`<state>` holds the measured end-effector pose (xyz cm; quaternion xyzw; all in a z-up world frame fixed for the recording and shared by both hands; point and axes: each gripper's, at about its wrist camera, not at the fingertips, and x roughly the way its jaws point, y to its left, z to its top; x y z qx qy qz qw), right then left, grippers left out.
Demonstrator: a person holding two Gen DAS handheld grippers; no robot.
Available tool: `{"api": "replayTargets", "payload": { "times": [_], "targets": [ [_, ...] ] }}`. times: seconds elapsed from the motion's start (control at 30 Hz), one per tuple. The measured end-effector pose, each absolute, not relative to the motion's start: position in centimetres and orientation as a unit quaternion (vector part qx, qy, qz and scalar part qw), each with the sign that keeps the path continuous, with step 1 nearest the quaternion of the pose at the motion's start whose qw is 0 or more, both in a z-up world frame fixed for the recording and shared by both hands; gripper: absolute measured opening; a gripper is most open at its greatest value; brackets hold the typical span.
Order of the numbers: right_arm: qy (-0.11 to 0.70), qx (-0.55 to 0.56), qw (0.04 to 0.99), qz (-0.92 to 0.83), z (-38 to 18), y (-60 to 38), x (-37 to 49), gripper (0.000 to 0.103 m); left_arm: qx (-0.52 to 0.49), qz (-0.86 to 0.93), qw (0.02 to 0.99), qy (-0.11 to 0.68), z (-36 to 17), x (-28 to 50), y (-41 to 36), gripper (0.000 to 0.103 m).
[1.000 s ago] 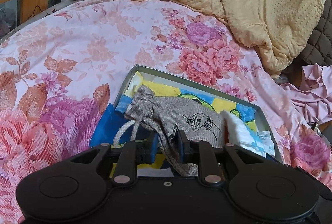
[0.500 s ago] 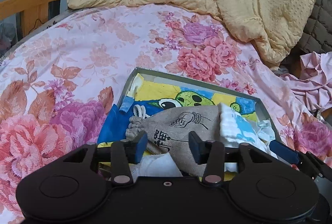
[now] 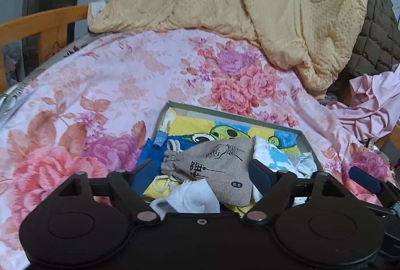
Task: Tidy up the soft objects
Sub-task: 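Lower the left tool into the tray and open it while the right tool releases the cloth, then raise both open tools from the tray and move them back to the pile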
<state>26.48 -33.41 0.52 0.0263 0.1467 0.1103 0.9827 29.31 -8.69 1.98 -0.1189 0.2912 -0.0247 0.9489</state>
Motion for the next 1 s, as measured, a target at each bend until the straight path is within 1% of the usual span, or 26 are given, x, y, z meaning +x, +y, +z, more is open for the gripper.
{"api": "replayTargets", "payload": {
  "times": [0.17,0.23,0.43,0.7,0.83,1.0],
  "targets": [
    [0.124,0.050,0.986,0.103,1.8,-34.6,24.0,0.102,-0.122,-0.030,0.953,0.276,3.1,26.8,-8.3,0.092],
    [0.125,0.064,0.985,0.103,2.0,-35.1,23.1,0.102,-0.124,-0.037,0.954,0.270,3.4,25.4,-8.3,0.098],
    [0.125,0.093,0.983,0.101,2.4,-35.6,19.6,0.103,-0.125,-0.058,0.958,0.252,3.6,21.7,-8.6,0.102],
    [0.134,0.071,0.985,0.085,2.3,-33.3,13.7,0.103,-0.120,-0.076,0.964,0.226,3.7,17.1,-8.0,0.102],
    [0.140,0.059,0.986,0.065,1.9,-32.0,10.8,0.103,-0.134,-0.078,0.961,0.230,3.5,15.3,-6.8,0.102],
    [0.120,0.050,0.991,0.039,2.1,-30.7,8.1,0.103,-0.152,-0.078,0.957,0.235,2.9,13.2,-4.8,0.102]
  ]
}}
